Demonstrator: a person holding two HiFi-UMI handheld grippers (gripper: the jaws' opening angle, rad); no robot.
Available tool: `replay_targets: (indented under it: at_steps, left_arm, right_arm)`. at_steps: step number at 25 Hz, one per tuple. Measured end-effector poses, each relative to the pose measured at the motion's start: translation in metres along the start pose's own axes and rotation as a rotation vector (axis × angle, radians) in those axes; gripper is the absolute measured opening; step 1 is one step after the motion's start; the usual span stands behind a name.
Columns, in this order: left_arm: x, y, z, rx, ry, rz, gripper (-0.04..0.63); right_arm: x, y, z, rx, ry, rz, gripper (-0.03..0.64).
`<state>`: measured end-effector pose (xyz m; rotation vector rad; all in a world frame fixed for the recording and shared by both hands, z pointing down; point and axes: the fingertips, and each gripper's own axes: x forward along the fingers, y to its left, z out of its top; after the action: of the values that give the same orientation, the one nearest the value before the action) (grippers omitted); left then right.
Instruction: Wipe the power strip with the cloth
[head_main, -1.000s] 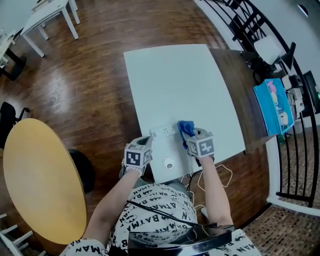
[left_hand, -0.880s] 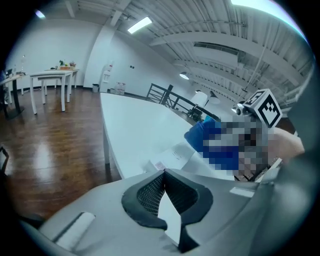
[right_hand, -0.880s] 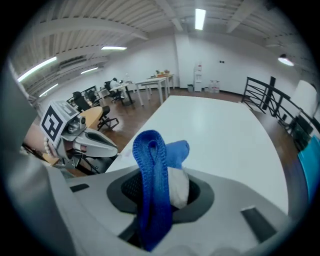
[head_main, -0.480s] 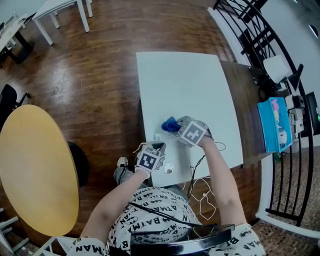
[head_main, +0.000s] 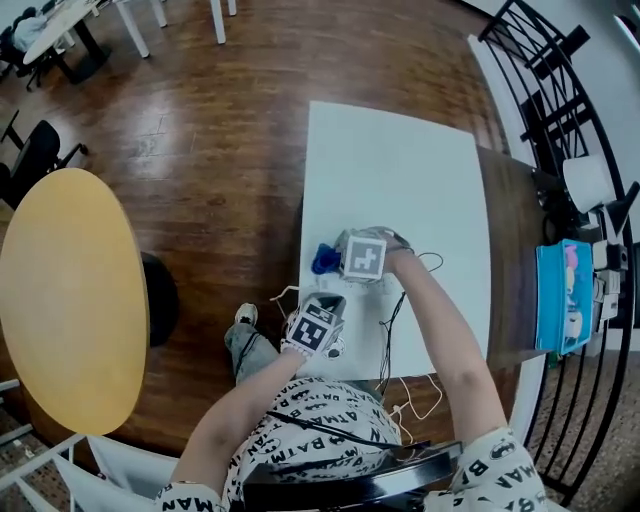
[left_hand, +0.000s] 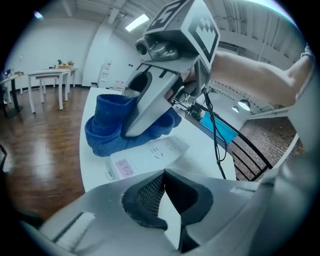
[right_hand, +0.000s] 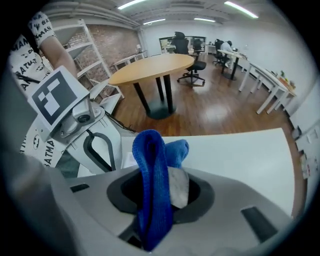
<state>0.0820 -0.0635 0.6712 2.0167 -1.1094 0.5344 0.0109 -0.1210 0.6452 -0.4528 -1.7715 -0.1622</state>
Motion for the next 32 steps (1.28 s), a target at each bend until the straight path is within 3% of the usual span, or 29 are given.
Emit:
replay_targets:
  at_steps: [5,9,27,32]
  left_arm:
    - [0.002,0.000,0.001,-0.014,-0.030,0.028,0.000]
    - [0.001,0.001,-0.001,-0.026,-0.029,0.044,0.000]
    - [0.010,-0.008,0.000,-0.004,0.011,0.053,0.000]
    - [0.007,-0.011,0.002,0.010,0.004,0.034,0.000]
  right_arm:
    - [0.013,0.004,-0.004,-0.086,0.044,0.038,0.129]
    - [0.011,0.004,-0.028,-0.094,0.071,0.043,0.129]
    - [-0.031,0.006,-0.176,0.182,0.074,-0.073,0.129]
    - [-0.048,0.009,-0.184,0.269,-0.007,-0.154,0.129]
